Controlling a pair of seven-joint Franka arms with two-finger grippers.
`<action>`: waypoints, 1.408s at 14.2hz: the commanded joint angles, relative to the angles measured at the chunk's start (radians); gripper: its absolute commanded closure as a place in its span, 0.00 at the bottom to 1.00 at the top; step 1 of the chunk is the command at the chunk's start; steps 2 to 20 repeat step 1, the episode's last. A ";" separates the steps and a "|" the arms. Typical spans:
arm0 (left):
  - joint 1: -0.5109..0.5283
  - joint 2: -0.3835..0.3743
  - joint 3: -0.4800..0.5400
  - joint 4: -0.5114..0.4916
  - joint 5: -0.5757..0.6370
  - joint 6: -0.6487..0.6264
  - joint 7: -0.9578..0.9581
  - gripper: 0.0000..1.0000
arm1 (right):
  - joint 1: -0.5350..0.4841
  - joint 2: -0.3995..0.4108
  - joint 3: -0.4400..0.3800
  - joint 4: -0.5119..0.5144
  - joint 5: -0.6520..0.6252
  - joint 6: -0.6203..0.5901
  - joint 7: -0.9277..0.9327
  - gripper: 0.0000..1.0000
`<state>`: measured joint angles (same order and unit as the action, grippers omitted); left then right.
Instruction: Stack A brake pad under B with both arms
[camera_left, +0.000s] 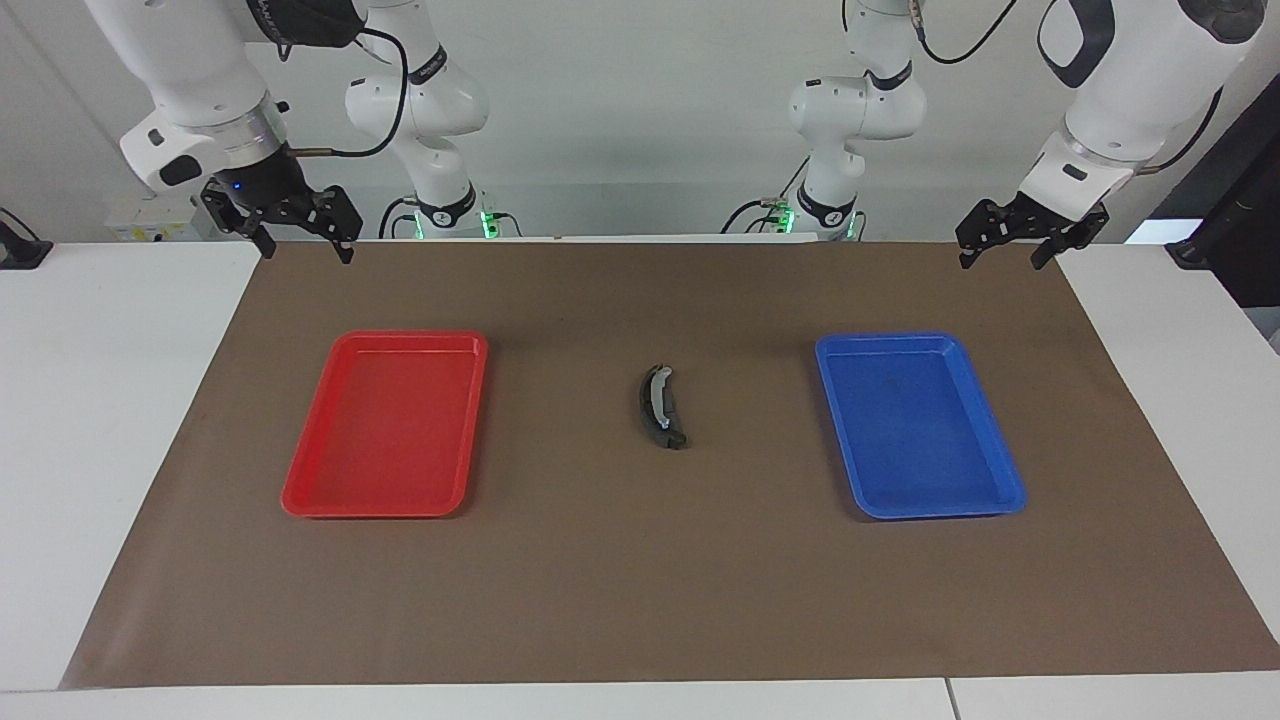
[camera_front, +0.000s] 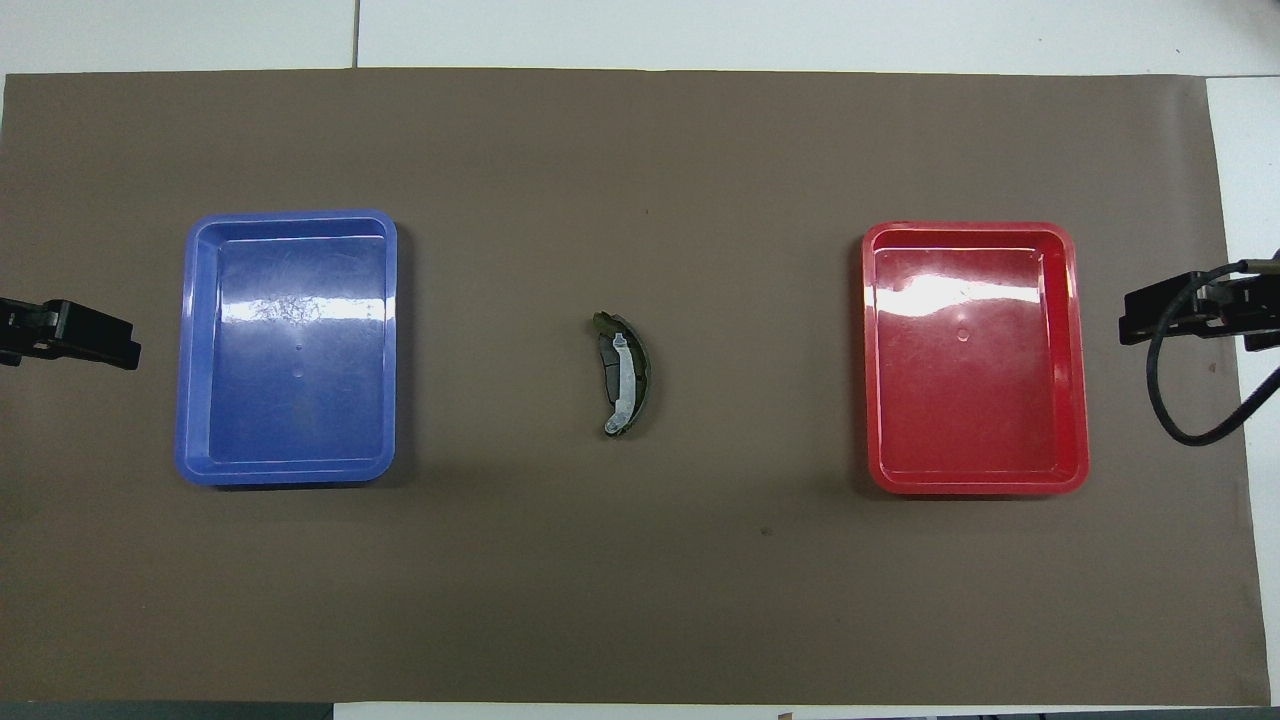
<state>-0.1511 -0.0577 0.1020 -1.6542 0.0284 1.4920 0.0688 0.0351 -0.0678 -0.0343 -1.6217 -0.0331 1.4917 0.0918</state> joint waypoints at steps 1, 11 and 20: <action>-0.004 0.001 0.005 0.004 0.018 0.001 0.000 0.00 | -0.011 -0.003 0.002 0.005 0.016 -0.010 -0.018 0.01; -0.004 0.001 0.005 0.004 0.018 0.001 0.000 0.00 | -0.011 -0.003 0.002 0.005 0.016 -0.010 -0.018 0.01; -0.004 0.001 0.005 0.004 0.018 0.001 0.000 0.00 | -0.011 -0.003 0.002 0.005 0.016 -0.010 -0.018 0.01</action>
